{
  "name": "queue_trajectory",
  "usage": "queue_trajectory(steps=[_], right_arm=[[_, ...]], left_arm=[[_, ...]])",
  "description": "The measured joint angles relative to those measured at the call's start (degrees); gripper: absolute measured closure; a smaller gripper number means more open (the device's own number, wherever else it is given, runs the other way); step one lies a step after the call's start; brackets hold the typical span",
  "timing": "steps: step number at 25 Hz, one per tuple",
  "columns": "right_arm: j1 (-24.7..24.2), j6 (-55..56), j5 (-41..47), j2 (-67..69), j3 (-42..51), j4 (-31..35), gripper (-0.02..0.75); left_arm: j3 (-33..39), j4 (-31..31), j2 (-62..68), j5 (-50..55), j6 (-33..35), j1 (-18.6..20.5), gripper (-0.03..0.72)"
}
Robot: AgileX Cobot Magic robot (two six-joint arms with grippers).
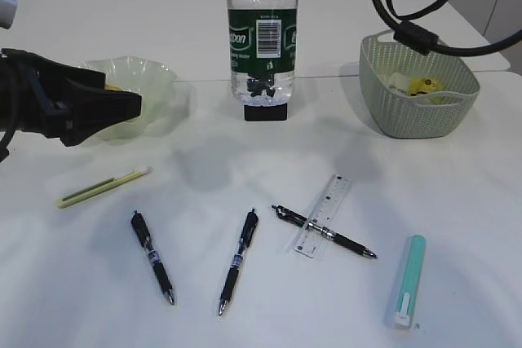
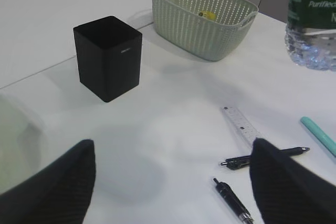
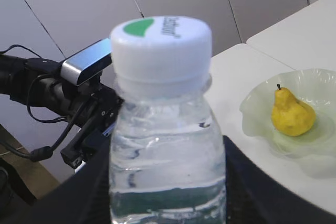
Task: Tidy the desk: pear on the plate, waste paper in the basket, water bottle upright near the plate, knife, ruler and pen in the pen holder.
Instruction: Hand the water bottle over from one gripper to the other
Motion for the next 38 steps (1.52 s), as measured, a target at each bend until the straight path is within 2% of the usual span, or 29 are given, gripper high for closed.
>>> queue_trajectory(steps=[3,8,11,14,18,26,30,38], right_arm=[[0.0,0.14,0.0,0.22,0.0,0.81,0.349],[0.0,-1.29,0.0,0.35,0.0,0.81,0.349],[0.0,-1.92,0.0,0.54,0.0,0.94,0.349],[0.0,-2.27,0.0,1.05,0.0,1.08,0.349],[0.0,-2.3,0.0,1.3,0.0,1.08,0.349],[0.0,-2.99,0.0,1.3,0.0,1.08,0.349],[0.0,-3.07,0.0,1.3,0.0,1.08,0.349],[0.0,-3.65,0.0,1.3,0.0,1.08,0.349]], left_arm=[[-0.13,0.0,0.0,1.37,-0.13,0.0,0.046],[-0.13,0.0,0.0,5.03,-0.23,0.0,0.178],[-0.13,0.0,0.0,5.57,-0.55,0.0,0.214],[-0.13,0.1,0.29,5.29,-0.23,0.0,0.222],[-0.13,0.1,2.79,6.74,4.05,0.0,0.224],[-5.77,0.19,11.42,22.05,8.0,0.0,0.202],[-8.53,0.73,14.0,22.31,7.76,0.0,0.199],[-8.66,0.62,14.04,22.44,7.67,0.0,0.199]])
